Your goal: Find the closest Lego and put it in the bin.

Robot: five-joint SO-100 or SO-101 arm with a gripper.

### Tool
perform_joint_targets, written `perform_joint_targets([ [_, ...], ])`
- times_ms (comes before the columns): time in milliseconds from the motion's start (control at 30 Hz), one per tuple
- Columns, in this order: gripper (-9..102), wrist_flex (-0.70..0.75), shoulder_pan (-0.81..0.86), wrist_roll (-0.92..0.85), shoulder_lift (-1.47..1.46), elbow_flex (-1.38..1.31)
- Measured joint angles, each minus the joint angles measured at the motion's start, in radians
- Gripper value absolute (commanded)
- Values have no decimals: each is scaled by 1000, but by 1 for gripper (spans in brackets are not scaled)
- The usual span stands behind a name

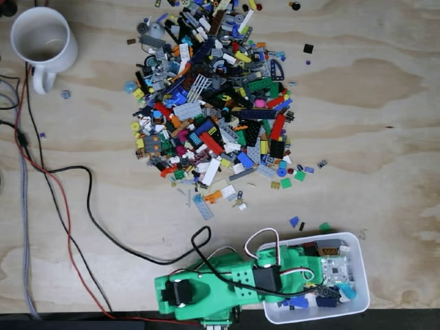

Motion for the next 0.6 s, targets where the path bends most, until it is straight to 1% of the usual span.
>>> perform_joint_targets([
  [100, 1, -41, 110, -37, 18, 51],
  [233, 18, -118, 101, -11, 18, 74],
  [333, 24, -178, 97, 21, 18, 74],
  [467, 26, -282, 32, 87, -5, 74],
  [600, 25, -331, -64, 155, -12, 71],
])
